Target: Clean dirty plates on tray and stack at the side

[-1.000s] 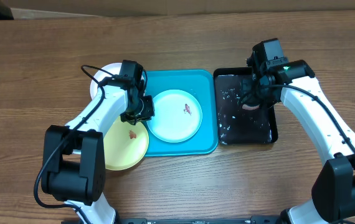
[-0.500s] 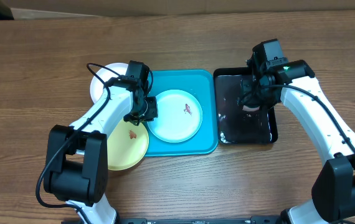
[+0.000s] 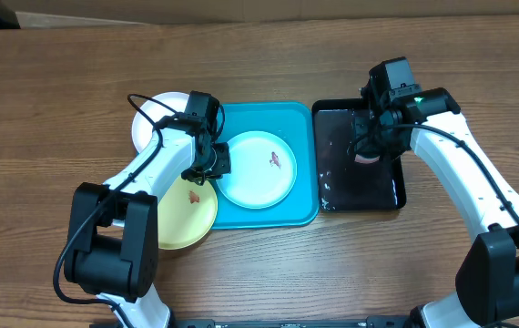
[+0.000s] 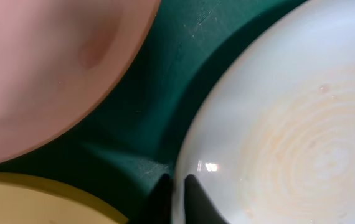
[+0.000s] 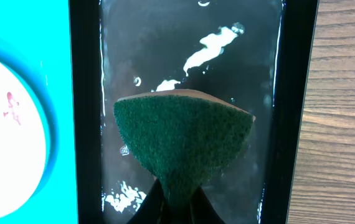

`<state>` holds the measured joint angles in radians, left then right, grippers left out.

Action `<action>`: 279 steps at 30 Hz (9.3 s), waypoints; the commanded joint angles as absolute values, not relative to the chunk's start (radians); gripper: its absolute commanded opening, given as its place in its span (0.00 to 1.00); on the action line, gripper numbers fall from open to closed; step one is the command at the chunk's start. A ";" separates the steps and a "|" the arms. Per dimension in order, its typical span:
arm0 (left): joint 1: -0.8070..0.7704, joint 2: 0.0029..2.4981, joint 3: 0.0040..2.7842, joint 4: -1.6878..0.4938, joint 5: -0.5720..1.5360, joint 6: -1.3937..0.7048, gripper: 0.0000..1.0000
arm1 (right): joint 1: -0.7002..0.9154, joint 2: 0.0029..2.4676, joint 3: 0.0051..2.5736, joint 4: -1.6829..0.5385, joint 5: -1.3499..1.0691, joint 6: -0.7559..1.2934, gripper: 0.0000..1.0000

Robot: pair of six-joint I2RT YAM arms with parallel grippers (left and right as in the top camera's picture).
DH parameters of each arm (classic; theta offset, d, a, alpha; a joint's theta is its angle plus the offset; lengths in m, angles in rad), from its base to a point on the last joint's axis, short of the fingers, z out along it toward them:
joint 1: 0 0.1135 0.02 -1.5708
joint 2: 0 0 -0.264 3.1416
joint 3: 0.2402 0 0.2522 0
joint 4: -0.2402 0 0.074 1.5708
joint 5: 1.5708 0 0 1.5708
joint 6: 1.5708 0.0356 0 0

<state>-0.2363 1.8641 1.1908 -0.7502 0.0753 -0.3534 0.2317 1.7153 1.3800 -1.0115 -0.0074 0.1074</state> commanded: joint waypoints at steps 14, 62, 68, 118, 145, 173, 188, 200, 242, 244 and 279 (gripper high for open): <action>-0.237 1.878 1.185 -0.743 0.067 -0.462 0.04 | 0.233 1.696 1.409 -1.002 0.026 0.184 0.04; -0.229 1.878 1.185 -0.732 0.071 -0.463 0.04 | 0.299 1.708 1.438 -0.941 -0.261 0.078 0.04; -0.229 1.878 1.185 -0.732 0.070 -0.441 0.04 | 0.350 1.708 1.523 -0.889 -0.352 0.083 0.04; -0.230 1.878 1.185 -0.735 0.072 -0.442 0.04 | 0.690 2.178 1.511 -0.719 -0.067 0.105 0.04; -0.230 1.878 1.185 -0.733 0.078 -0.442 0.04 | 0.457 1.986 1.776 -1.175 -0.228 0.045 0.04; -0.231 1.878 1.185 -0.740 0.078 -0.442 0.41 | 0.244 1.990 1.367 -0.879 -0.051 0.082 0.72; -0.265 1.878 1.147 -0.679 0.071 -0.450 0.30 | 0.117 1.983 1.583 -1.045 -0.098 0.149 0.73; -0.266 1.877 1.163 -0.684 0.067 -0.433 0.04 | -0.071 1.980 1.625 -1.043 -0.305 0.154 0.68; -0.554 1.862 1.739 -0.903 -0.184 -0.326 0.04 | -0.242 1.980 1.624 -0.972 -0.184 0.168 1.00; -0.597 1.862 1.749 -0.902 -0.254 -0.301 0.04 | -0.242 1.980 1.624 -0.972 -0.183 0.168 1.00; -1.166 1.862 1.755 -0.546 -1.216 0.189 0.04 | -0.242 1.980 1.624 -0.970 -0.184 0.168 1.00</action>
